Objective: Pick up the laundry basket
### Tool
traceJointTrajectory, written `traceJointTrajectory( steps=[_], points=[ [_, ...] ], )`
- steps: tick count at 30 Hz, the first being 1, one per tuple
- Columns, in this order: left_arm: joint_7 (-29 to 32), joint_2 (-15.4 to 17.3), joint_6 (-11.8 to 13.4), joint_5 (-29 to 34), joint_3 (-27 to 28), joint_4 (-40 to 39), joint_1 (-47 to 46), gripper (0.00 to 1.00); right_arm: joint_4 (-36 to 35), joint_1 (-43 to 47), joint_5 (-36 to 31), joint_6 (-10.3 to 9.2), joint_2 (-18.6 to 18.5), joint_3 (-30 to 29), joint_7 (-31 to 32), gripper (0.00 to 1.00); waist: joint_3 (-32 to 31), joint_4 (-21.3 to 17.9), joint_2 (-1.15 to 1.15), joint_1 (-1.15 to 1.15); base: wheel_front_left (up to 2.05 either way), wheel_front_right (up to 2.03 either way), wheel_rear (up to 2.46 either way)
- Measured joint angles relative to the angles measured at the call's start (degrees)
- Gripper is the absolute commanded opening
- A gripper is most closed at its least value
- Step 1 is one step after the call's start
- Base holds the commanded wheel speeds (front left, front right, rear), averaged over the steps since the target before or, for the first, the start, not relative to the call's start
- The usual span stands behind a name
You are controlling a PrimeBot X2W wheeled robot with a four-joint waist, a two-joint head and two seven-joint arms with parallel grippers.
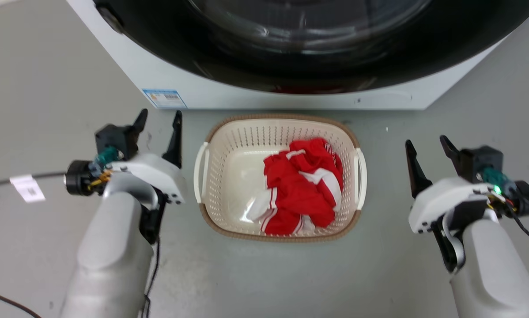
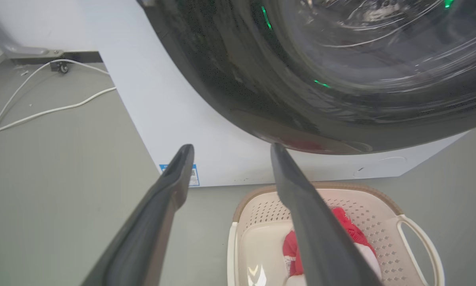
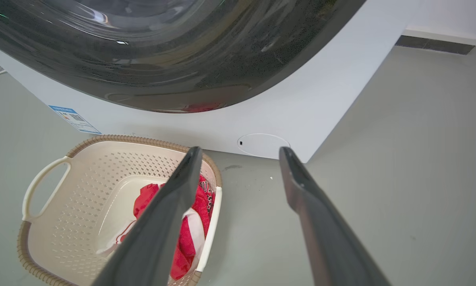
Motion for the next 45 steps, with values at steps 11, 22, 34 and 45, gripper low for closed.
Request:
traceJointTrajectory(
  steps=[11,22,34,45],
  points=[
    [7.8,3.6,-0.9,-6.0,-4.4,14.3,-12.8,1.00,15.3,-12.8,3.9,0.00,0.0,3.2,5.3,1.00,9.5,-1.9,0.00,0.00,0.00,0.00,0.00],
    [20.6,7.0,-1.0,-18.8,-16.2,18.7,-20.0,1.00,30.0,-23.9,10.3,0.00,0.0,8.5,10.4,1.00,16.6,-3.1,0.00,0.00,0.00,0.00,0.00],
    [28.2,11.5,-1.0,-27.6,-24.6,19.4,-25.3,1.00,37.4,-33.0,20.1,0.00,0.0,18.4,13.8,1.00,23.9,-4.5,0.00,0.00,0.00,0.00,0.00],
    [29.9,12.9,-1.0,-30.8,-31.7,20.2,-28.3,1.00,41.1,-37.7,26.0,0.00,0.0,25.3,14.8,1.00,27.7,-4.9,0.00,0.00,0.00,0.00,0.00]
  ],
)
